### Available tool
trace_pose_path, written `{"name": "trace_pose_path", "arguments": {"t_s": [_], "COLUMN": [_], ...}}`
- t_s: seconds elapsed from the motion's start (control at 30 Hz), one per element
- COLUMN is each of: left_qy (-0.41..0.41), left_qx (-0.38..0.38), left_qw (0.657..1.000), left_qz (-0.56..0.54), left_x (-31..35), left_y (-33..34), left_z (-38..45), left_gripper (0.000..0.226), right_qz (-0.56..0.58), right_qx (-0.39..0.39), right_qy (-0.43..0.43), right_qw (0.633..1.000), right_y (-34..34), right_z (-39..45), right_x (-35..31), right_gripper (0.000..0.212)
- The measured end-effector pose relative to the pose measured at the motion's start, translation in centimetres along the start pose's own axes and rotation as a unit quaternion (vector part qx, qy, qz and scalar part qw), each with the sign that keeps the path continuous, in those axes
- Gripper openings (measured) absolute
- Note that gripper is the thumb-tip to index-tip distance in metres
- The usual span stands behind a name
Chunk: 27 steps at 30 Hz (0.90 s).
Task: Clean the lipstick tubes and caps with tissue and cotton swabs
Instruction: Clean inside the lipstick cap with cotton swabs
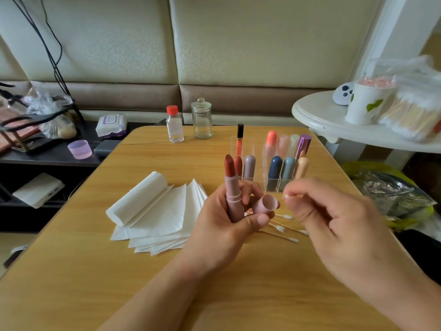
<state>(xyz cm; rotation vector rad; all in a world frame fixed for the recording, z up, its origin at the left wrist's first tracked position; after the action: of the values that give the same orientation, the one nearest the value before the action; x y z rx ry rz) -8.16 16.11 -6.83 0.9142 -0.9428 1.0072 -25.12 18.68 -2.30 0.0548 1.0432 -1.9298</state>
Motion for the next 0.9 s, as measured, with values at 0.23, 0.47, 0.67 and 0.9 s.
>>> {"name": "trace_pose_path", "arguments": {"t_s": [0.23,0.47,0.67,0.9], "left_qy": [-0.005,-0.015,-0.003,0.002], "left_qx": [0.014,0.006,0.008,0.022], "left_qw": [0.999,0.999,0.998,0.997], "left_qz": [0.038,0.034,0.064,0.072], "left_x": [-0.2,-0.2,-0.2,0.1], "left_y": [-0.1,0.1,0.1,0.1], "left_z": [0.0,-0.1,-0.1,-0.1], "left_gripper": [0.037,0.040,0.038,0.037], "right_qz": [-0.181,-0.175,-0.097,-0.131], "right_qx": [-0.152,-0.203,-0.122,-0.143], "right_qy": [-0.044,-0.073,-0.047,-0.019], "right_qw": [0.971,0.961,0.987,0.981], "right_y": [-1.2,-2.0,-2.1,-1.6], "right_z": [0.5,2.2,2.8,1.9], "right_x": [-1.1,-0.2,0.6,1.2], "right_gripper": [0.027,0.059,0.025,0.016]}}
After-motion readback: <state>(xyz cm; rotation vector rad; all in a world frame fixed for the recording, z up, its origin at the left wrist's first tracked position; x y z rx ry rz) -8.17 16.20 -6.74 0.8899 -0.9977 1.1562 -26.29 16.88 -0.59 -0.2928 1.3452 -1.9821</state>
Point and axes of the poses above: each hand's wrist, its own z-axis towards the middle knuckle, its own y-axis out of the palm, x = y × z, the point moved 2 cm from there along z, towards the middle knuckle, and after that the axes turned 4 degrees about -y, right-handed, at the moved point
